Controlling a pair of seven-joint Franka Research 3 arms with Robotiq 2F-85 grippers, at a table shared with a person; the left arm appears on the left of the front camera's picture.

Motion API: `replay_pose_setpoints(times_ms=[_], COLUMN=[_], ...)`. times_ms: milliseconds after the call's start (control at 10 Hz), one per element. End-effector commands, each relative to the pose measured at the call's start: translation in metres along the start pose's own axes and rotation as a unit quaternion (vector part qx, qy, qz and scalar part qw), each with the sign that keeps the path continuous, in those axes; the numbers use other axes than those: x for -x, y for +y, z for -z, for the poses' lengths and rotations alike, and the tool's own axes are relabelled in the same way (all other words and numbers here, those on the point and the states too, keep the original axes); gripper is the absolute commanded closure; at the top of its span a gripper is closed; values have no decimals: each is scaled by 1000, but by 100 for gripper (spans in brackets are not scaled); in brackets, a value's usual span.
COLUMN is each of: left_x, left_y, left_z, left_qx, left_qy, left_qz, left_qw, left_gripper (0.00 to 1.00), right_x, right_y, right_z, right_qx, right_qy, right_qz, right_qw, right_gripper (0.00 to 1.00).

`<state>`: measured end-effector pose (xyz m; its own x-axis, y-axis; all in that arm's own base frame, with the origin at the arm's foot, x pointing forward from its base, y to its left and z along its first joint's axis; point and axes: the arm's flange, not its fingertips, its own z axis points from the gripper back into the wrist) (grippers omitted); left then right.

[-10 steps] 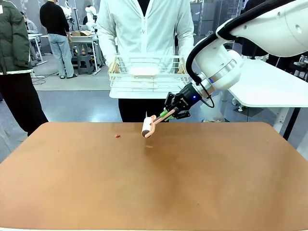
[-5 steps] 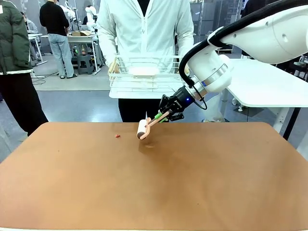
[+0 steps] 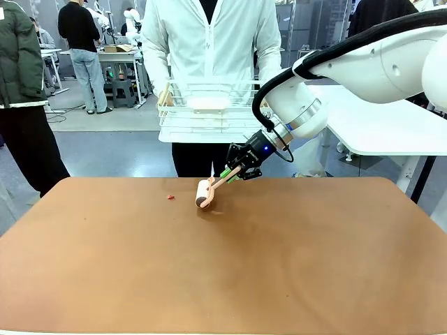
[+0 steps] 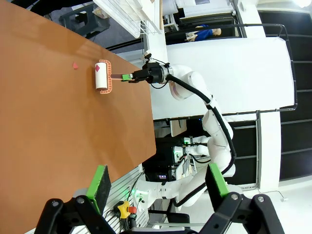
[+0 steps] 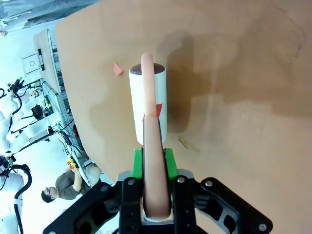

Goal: Clean the table.
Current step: Clean the table with the Lint Roller when the human lifts the Dish drying rack.

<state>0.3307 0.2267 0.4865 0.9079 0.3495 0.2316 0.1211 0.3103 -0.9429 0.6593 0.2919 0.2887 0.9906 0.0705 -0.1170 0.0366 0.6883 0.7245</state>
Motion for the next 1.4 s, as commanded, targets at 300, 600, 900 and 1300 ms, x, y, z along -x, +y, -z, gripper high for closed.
replay_pose_setpoints(times_ms=[300, 600, 900, 1300], left_x=[1, 1, 1, 1], left_y=[-1, -1, -1, -1], left_z=[-3, -3, -3, -3], left_qx=[8, 8, 8, 8], left_qy=[-2, -2, -2, -2], left_qz=[3, 3, 3, 3], left_qw=[1000, 1000, 1000, 1000], left_gripper=[0, 0, 0, 0], right_x=[-9, -11, -11, -10], right_y=[7, 11, 38, 60], right_z=[18, 50, 88, 133], right_qx=[22, 33, 11, 3], right_qy=[3, 25, 39, 46], right_qz=[31, 31, 16, 10], right_qw=[999, 999, 999, 999], right_gripper=[79, 79, 79, 79])
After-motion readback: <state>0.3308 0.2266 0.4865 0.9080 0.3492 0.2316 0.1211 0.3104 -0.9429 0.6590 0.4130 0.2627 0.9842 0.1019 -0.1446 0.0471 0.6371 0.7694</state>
